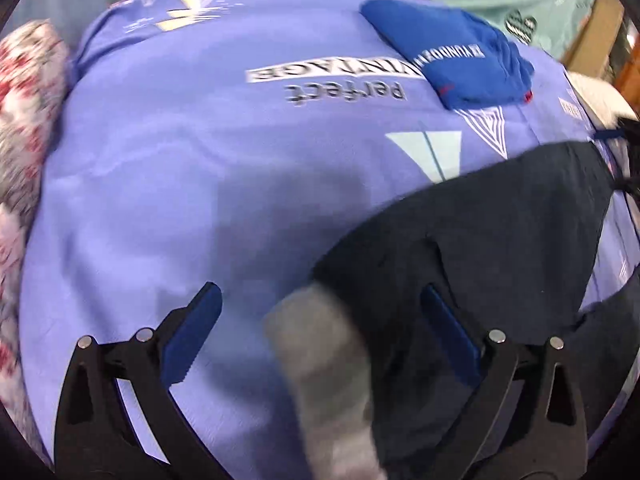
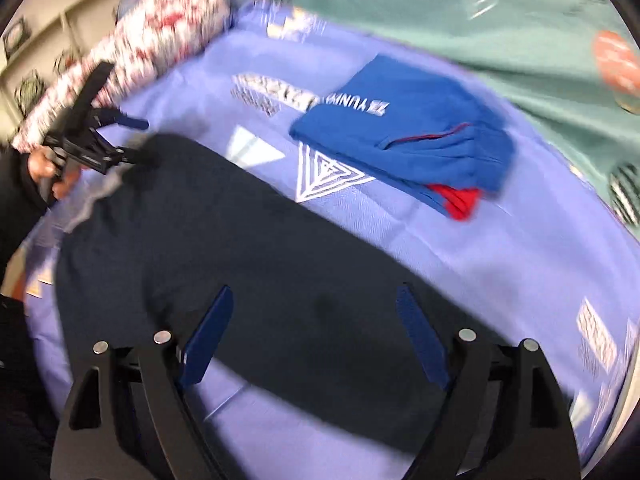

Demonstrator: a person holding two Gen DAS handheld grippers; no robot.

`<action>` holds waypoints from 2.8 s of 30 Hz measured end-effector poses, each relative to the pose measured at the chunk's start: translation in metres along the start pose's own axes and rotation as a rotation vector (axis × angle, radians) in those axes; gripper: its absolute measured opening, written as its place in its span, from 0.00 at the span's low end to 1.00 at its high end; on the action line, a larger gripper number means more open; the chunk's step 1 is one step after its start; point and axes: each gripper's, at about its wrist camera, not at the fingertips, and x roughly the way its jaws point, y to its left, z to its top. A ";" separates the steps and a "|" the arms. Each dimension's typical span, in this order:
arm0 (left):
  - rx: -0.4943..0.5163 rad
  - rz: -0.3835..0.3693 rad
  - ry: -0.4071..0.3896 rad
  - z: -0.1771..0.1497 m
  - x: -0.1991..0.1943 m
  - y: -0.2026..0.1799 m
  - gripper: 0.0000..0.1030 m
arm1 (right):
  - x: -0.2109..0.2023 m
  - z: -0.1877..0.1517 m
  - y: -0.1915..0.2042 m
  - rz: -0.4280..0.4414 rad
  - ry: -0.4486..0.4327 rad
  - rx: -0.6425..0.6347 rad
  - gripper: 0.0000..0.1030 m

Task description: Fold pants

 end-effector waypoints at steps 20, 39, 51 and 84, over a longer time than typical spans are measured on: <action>0.005 -0.157 -0.134 -0.034 -0.079 -0.042 0.23 | 0.063 0.014 -0.018 0.014 0.132 -0.128 0.21; -0.224 -0.281 -0.105 -0.155 -0.130 -0.027 0.75 | -0.075 -0.199 0.168 0.168 -0.144 -0.002 0.05; -0.602 -0.487 -0.018 -0.196 -0.114 -0.026 0.85 | -0.068 -0.201 0.169 0.207 -0.243 0.106 0.05; -0.626 -0.382 -0.078 -0.193 -0.104 -0.012 0.45 | -0.079 -0.217 0.205 0.262 -0.219 0.060 0.05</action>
